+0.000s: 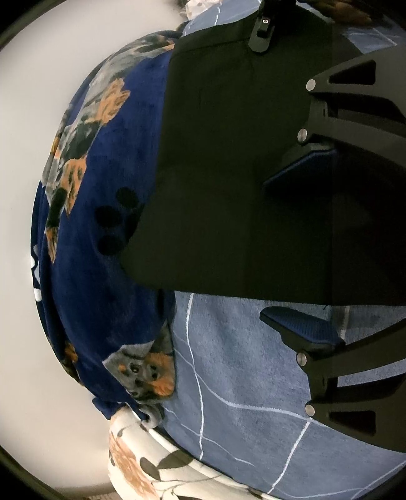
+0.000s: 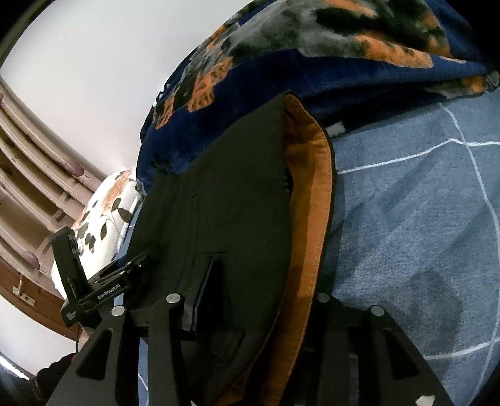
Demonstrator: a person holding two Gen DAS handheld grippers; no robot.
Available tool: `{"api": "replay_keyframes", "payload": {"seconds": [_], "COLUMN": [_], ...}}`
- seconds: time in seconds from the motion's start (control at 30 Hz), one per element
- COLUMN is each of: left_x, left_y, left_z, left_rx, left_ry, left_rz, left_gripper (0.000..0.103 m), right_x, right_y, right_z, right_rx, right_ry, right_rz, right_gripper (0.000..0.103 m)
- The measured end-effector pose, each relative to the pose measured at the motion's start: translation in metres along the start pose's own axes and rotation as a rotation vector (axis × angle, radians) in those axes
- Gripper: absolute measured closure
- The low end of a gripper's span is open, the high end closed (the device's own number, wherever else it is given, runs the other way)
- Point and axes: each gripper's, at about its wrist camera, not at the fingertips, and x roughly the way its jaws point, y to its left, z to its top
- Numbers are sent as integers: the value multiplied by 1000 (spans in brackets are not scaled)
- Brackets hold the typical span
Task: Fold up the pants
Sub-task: 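Press the bundle flat on the sheet with both grippers and open them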
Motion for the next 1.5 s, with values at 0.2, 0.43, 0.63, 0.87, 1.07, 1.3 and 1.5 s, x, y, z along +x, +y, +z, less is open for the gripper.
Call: {"api": "replay_keyframes", "payload": {"seconds": [0.2,0.43,0.63,0.87,1.07,1.3,1.5], "left_x": [1,1,2,1,1,0,-1], "left_y": [1,3,3,2,1,1,2], "left_z": [0,0,1,0,0,-1,-1], "left_rx": [-4,-12,-13,-8,-5,-6,-14], "left_ry": [2,5,6,1,-2,-4,-8], "left_rz": [9,12,20,35,42,50,73], "left_gripper": [21,19,17,17,16,15,11], "right_x": [1,3,2,1,2,3,4], "right_y": [2,6,7,5,4,8,12], "right_z": [1,0,0,0,0,1,1], "right_rx": [-8,-30,-30,-29,-33,-47,-68], "right_ry": [-4,-10,-11,-13,-14,-20,-22], "right_rz": [-7,-20,-12,-4,-9,-31,-47], "right_gripper": [63,59,55,53,52,52,48]}}
